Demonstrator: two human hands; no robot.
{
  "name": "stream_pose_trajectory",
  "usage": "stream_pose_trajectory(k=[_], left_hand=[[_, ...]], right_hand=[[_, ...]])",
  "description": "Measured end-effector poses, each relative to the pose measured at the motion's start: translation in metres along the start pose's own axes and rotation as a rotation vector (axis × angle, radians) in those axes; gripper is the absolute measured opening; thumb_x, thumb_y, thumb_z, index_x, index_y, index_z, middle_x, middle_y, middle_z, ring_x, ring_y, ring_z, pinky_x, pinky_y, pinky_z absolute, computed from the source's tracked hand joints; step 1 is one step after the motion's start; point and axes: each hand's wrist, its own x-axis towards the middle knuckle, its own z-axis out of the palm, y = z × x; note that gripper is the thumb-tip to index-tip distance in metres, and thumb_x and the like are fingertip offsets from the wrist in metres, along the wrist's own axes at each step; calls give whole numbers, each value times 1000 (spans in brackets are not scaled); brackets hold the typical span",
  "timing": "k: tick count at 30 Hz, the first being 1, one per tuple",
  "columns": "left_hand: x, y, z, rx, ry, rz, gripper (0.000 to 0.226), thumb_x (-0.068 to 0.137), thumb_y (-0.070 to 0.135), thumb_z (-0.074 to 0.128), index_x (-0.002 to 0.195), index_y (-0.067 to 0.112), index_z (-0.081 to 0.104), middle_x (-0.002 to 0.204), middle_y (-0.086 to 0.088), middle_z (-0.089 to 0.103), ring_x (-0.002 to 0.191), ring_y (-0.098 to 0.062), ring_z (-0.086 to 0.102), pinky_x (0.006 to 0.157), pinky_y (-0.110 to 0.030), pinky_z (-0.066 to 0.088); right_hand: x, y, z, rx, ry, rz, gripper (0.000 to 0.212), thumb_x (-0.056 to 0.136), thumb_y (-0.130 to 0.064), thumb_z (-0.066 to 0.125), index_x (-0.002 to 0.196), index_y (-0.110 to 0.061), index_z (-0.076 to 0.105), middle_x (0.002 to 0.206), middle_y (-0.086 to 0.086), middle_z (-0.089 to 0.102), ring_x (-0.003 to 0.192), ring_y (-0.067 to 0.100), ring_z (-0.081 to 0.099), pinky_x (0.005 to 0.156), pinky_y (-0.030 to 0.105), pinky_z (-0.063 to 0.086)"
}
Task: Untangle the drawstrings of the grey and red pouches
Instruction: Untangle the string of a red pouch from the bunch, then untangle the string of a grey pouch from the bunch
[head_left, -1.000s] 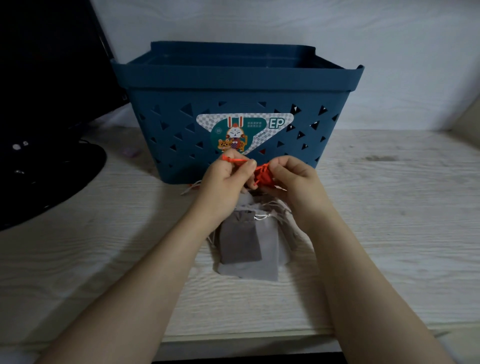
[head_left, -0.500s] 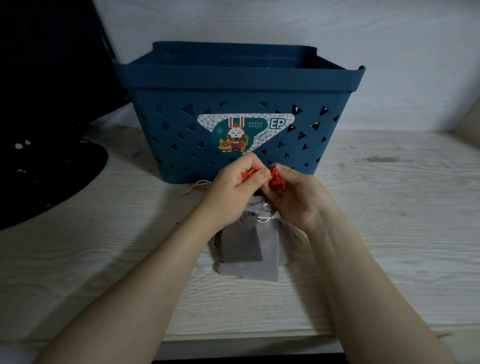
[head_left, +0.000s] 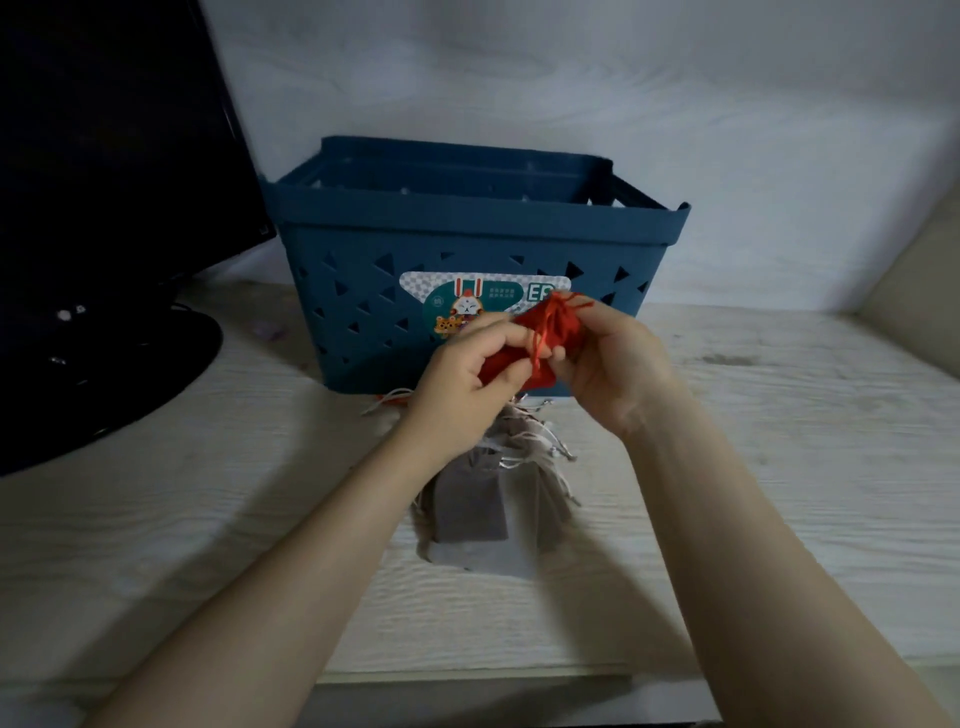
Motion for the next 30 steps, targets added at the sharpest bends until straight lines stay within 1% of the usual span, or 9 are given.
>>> stream_pose_trajectory(k=[6, 9, 11, 15, 19, 21, 23, 26, 30], left_hand=[[32, 36, -17, 87, 139, 127, 30, 84, 10, 55, 111, 21, 61, 111, 16, 48, 105, 10, 49, 94, -11, 38], [67, 53, -29, 70, 192, 60, 34, 84, 14, 54, 117, 19, 62, 111, 12, 50, 103, 0, 54, 93, -25, 47], [89, 62, -36, 11, 235, -71, 31, 89, 12, 54, 118, 21, 61, 112, 4, 55, 88, -6, 60, 77, -24, 54], [121, 63, -46, 82, 178, -379, 35, 95, 17, 48, 128, 21, 54, 96, -4, 64, 55, -1, 56, 48, -6, 41], [120, 59, -45, 286, 142, -304, 31, 94, 21, 51, 124, 22, 57, 144, -10, 35, 66, -16, 61, 51, -14, 49], [111, 59, -43, 360, 168, -142, 20, 91, 18, 55, 109, 19, 65, 132, -5, 42, 73, -15, 58, 67, -21, 50], [93, 54, -40, 369, 114, -37, 11, 89, 13, 58, 94, 17, 67, 105, 2, 53, 66, -2, 50, 65, -13, 40], [63, 46, -39, 292, -67, -122, 8, 88, 13, 59, 85, 20, 62, 76, 12, 60, 59, 5, 52, 59, -12, 41], [26, 26, -44, 326, -268, -264, 11, 84, 14, 65, 77, 19, 58, 61, 8, 57, 49, 1, 47, 52, -14, 37]], right_hand=[[-4, -39, 15, -166, -69, -198, 23, 93, -22, 49, 106, -9, 64, 93, 2, 61, 83, 10, 58, 74, 22, 52], [1, -62, 26, -199, -17, -212, 16, 91, -18, 53, 98, -11, 66, 90, 2, 64, 87, 14, 61, 78, 25, 53], [4, -77, 32, -230, 36, -238, 12, 91, -16, 54, 93, -12, 65, 92, 2, 66, 92, 17, 62, 80, 26, 53], [12, -92, 32, -318, 110, -268, 11, 91, -14, 55, 94, -10, 65, 99, 4, 67, 103, 18, 62, 88, 28, 51], [11, -84, 27, -336, 42, -235, 13, 93, -11, 52, 88, -11, 64, 82, 3, 66, 79, 16, 63, 76, 26, 52], [8, -75, 26, -387, 6, -238, 13, 93, -11, 52, 86, -11, 63, 73, 0, 64, 67, 13, 60, 67, 22, 51], [5, -61, 24, -512, -36, -228, 14, 93, -13, 53, 83, -13, 62, 72, -1, 63, 64, 11, 59, 61, 19, 50], [1, -39, 18, -765, -112, -208, 15, 91, -12, 57, 77, -14, 61, 73, 2, 63, 63, 9, 58, 60, 18, 48], [-6, -10, 6, -1161, -250, -207, 8, 85, -10, 63, 78, -14, 64, 70, 1, 61, 65, 12, 53, 65, 27, 44]])
